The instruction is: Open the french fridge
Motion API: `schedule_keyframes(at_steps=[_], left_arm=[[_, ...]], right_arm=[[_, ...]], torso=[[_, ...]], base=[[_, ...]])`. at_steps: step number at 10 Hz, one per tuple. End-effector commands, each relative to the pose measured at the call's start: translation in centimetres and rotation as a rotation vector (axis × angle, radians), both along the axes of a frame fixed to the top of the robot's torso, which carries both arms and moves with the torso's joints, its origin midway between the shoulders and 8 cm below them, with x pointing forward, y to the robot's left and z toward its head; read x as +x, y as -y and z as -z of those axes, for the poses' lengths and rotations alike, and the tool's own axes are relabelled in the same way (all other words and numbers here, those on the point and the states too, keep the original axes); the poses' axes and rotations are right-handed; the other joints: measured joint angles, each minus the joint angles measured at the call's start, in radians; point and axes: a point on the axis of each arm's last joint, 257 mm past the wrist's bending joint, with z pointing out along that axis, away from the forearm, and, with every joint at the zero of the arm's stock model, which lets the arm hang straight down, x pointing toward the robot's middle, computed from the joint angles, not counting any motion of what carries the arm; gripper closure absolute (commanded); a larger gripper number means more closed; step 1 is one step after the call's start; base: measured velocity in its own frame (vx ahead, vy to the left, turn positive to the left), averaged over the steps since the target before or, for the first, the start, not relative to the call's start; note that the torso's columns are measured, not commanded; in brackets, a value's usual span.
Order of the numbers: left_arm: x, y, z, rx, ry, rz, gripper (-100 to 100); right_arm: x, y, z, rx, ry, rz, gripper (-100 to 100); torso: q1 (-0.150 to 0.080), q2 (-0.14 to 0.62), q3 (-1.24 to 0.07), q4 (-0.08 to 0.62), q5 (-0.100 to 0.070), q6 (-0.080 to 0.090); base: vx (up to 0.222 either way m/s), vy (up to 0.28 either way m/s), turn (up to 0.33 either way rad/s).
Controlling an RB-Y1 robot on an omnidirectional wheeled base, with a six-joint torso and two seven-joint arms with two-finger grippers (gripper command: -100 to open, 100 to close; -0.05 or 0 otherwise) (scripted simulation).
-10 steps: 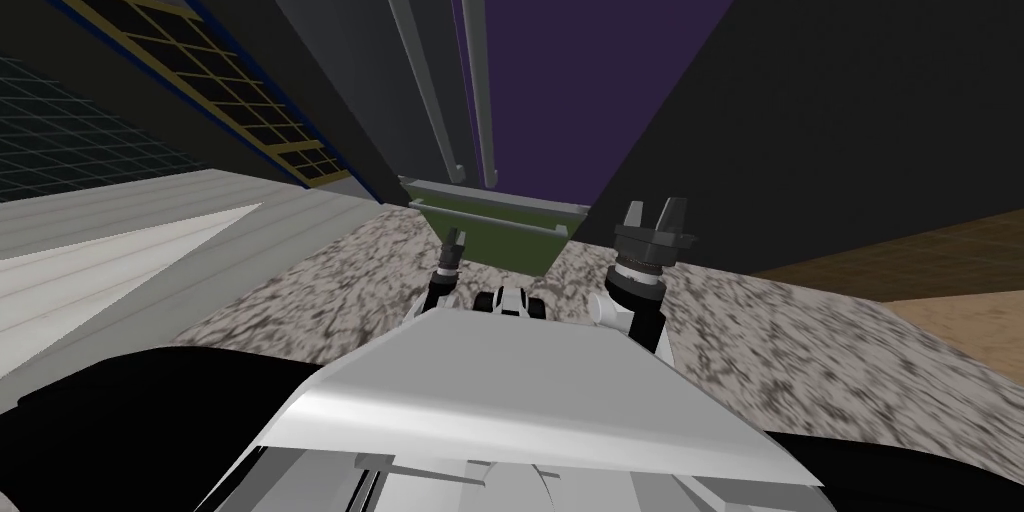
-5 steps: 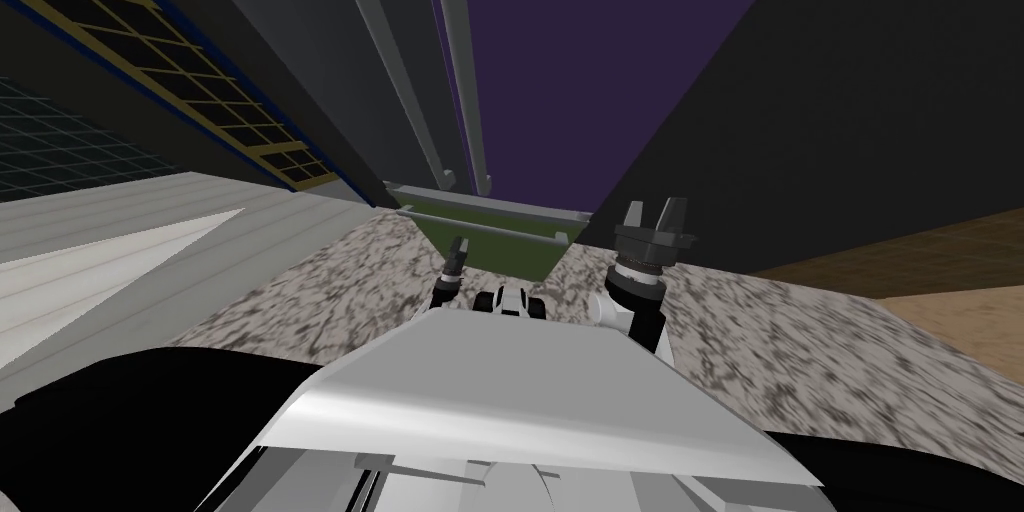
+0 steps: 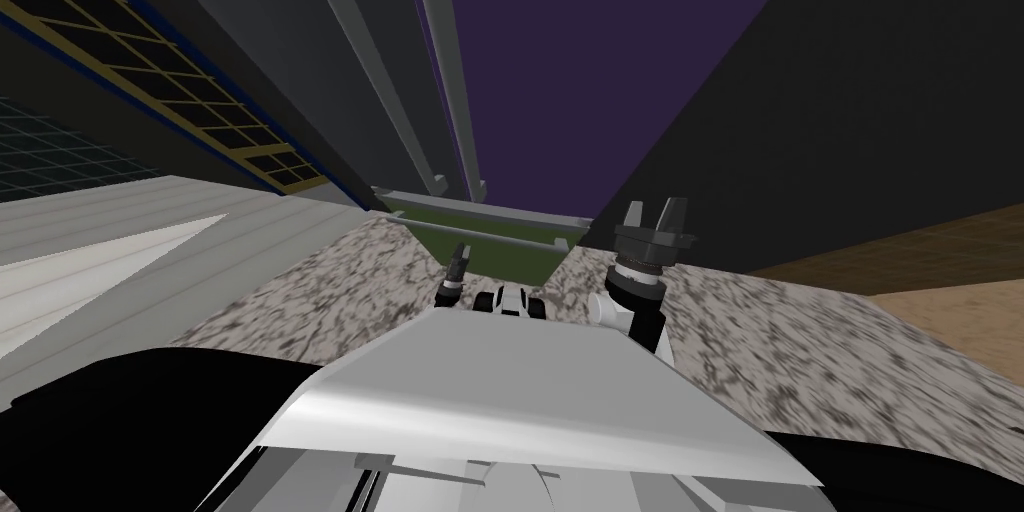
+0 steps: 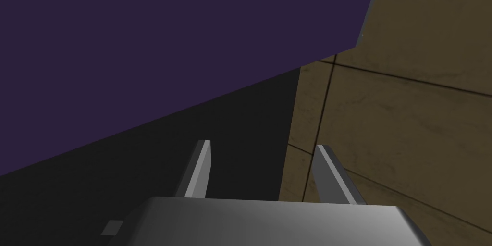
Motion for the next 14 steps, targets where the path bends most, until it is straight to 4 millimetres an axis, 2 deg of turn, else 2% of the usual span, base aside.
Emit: schedule_keyframes(at_steps=[1,5,9,10,11,14], left_arm=[[-0.6,0.3,1.5,0.003,-0.017,0.003,-100],[-1.7,1.0,3.9,-0.004,-0.043,0.006,-100],[-2.5,2.6,5.6,-0.049,-0.06,-0.004,-100],[-2.5,3.3,5.8,-0.073,-0.06,-0.011,-100],[-2.6,3.0,5.6,-0.059,-0.06,-0.007,-100],[-0.8,3.1,4.4,-0.061,-0.059,-0.007,-100]], right_arm=[[0.0,0.0,0.0,0.0,0.0,0.0,0],[0.0,0.0,0.0,0.0,0.0,0.0,0],[0.0,0.0,0.0,0.0,0.0,0.0,0],[0.0,0.0,0.0,0.0,0.0,0.0,0],[0.0,0.0,0.0,0.0,0.0,0.0,0],[0.0,0.0,0.0,0.0,0.0,0.0,0]], torso=[[0.0,0.0,0.0,0.0,0.0,0.0],[0.0,0.003,0.002,0.001,0.0,0.0],[0.0,0.001,0.001,0.0,0.0,0.0],[0.0,0.003,0.002,0.001,0.0,0.0],[0.0,0.003,0.002,0.001,0.0,0.0],[0.0,0.003,0.002,0.001,0.0,0.0]], base=[[0.091,0.0,-0.014],[0.08,0.002,-0.031],[0.091,0.004,-0.034],[0.069,0.004,-0.02],[0.009,0.007,-0.02],[0.0,0.0,0.0]])
